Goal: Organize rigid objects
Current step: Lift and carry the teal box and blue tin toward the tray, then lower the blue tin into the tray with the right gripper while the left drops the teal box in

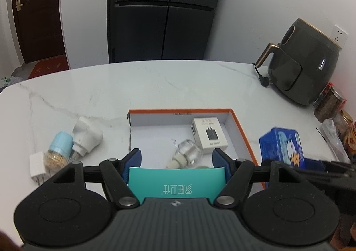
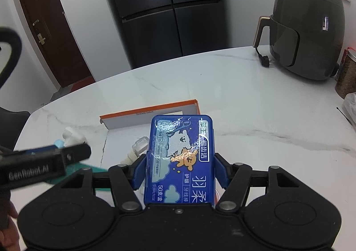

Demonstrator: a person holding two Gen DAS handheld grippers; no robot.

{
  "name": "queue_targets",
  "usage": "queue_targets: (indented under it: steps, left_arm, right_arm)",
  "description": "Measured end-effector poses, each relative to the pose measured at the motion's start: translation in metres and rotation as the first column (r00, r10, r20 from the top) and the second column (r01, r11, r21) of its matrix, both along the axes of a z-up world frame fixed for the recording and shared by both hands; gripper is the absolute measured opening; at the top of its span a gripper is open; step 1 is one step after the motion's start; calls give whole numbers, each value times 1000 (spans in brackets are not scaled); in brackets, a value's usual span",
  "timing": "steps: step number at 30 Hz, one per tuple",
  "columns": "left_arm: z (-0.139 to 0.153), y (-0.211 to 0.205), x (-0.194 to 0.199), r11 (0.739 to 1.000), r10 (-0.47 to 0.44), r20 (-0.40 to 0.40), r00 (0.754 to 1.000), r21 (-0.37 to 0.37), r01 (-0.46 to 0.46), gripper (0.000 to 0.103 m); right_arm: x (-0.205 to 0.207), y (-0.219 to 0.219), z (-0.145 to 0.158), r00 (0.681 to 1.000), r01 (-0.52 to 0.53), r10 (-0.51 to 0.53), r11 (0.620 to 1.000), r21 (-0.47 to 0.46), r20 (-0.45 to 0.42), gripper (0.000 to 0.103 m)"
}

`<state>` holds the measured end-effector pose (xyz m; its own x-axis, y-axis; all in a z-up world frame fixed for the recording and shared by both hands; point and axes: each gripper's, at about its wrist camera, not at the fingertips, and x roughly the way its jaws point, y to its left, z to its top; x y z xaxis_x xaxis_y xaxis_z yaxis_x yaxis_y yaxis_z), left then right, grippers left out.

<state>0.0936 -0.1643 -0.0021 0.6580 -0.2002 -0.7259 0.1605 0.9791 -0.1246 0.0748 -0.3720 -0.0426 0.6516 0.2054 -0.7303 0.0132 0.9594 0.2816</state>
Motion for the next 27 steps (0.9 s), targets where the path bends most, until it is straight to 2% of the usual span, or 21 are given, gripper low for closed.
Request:
queue_targets:
  steps: [22, 27]
  left_arm:
    - [-2, -19, 58, 998, -55, -21, 998, -42, 54, 72]
    - [-6, -24, 69, 996, -68, -39, 997, -57, 66, 72]
  right_arm:
    - [40, 12, -21, 998, -11, 9, 999, -30, -63, 75]
    - [45, 13, -29, 998, -7, 4, 999, -36, -65, 77]
